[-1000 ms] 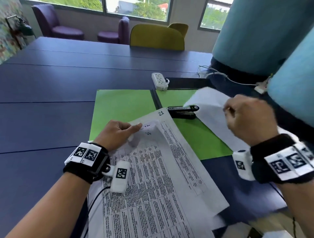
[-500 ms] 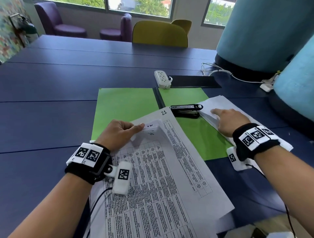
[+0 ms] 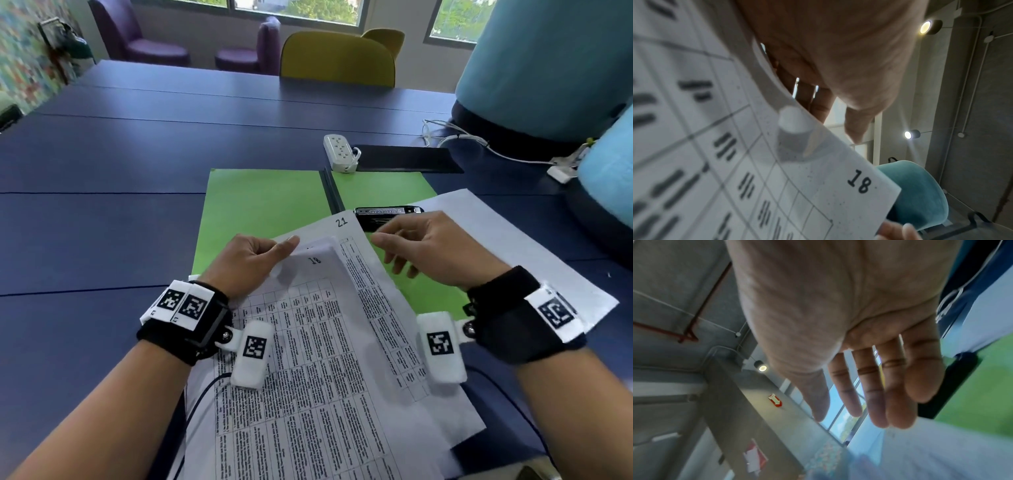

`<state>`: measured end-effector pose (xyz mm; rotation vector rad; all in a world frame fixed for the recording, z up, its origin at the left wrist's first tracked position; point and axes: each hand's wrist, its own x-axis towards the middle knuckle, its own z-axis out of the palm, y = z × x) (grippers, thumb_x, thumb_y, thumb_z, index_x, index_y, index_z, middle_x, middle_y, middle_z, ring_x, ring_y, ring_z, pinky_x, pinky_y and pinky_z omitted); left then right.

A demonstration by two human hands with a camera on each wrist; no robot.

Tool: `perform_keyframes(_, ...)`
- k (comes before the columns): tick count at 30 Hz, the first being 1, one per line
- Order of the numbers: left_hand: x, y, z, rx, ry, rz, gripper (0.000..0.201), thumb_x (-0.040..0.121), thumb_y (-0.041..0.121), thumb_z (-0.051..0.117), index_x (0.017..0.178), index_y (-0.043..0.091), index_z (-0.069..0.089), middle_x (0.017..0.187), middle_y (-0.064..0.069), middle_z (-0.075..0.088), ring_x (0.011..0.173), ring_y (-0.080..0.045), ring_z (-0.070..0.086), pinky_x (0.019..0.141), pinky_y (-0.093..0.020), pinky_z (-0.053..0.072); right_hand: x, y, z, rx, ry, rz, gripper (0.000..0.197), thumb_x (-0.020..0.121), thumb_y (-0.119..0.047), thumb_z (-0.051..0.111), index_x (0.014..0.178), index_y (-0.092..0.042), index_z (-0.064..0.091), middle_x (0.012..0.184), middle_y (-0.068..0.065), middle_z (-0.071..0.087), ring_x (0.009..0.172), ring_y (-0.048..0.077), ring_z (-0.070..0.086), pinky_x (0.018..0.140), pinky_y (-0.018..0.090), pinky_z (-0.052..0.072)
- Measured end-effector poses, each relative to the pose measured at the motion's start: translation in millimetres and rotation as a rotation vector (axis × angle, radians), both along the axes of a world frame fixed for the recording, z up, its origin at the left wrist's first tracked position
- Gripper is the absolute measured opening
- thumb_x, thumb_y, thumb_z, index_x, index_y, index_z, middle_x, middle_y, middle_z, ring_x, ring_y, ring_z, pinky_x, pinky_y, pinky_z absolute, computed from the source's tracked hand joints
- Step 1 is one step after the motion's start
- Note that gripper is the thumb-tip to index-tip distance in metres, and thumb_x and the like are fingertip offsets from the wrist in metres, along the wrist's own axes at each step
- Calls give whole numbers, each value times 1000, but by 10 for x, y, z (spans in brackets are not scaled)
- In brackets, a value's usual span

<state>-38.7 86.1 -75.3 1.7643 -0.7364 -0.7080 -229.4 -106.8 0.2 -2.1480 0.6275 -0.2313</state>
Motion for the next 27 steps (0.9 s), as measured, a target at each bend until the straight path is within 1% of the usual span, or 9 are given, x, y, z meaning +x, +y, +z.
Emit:
perform_keyframes(4,9,-7,-24,18,-9,-31,50,76,69,63,81,22,80,74,-10,57,64,-23,39,61,-31,35,173,184,-83,59,-73,103,16,84,-26,76,92,-12,72,85,10,72,73,19,67,66,36,58)
perform_keyframes(9,32,-39,-63,16,-62,-11,45,85,56,66,74,12,71,47,8,38,42,-12,28,42,-19,26,246,203,-372,200,-94,91,15,81,-14,79,79,-8,65,79,17,66,71,24,59,72,44,56)
perform_keyframes(12,22,-67,-90,-10,-25,3,32,89,45,68,74,17,70,47,10,40,38,-8,27,38,-18,26,268,200,-526,320,-114,83,16,82,-6,76,74,-14,65,85,28,65,75,31,60,69,42,52)
perform_keyframes(16,40,-97,-127,-75,-67,39,18,86,39,75,83,21,73,62,13,63,49,-5,45,49,-19,39,308,142,-642,416,-187,-5,15,84,-6,73,75,-14,66,77,13,65,65,21,59,56,25,53)
perform_keyframes(19,52,-88,-170,-123,-63,32,11,82,27,82,86,24,72,83,7,76,63,-9,56,61,-26,47,314,139,-726,486,-228,-57,10,87,-7,71,79,-8,66,75,14,61,62,19,54,52,23,49)
perform_keyframes(21,42,-71,-171,-89,-78,1,9,84,24,81,87,29,75,75,11,74,60,-4,58,63,-23,48,307,135,-761,534,-259,-82,8,87,-5,70,80,-5,65,70,12,60,57,15,52,48,22,45)
perform_keyframes(23,18,-64,-151,-68,-85,1,4,85,27,80,86,31,78,66,13,72,55,1,56,60,-17,46,300,121,-768,543,-273,-90,10,88,-5,69,79,-6,65,70,9,63,58,14,53,47,22,44)
perform_keyframes(24,6,-63,-137,-83,-74,8,1,84,31,79,85,31,79,66,13,72,54,1,56,59,-17,46,297,114,-769,538,-276,-88,11,88,-5,69,78,-7,65,70,9,64,59,14,54,48,22,44)
perform_keyframes(27,-16,-67,-98,-127,-38,38,10,81,39,77,85,30,80,65,14,71,50,2,52,52,-16,43,287,108,-770,535,-280,-78,11,87,-7,70,77,-9,66,73,11,65,62,16,56,48,22,45)
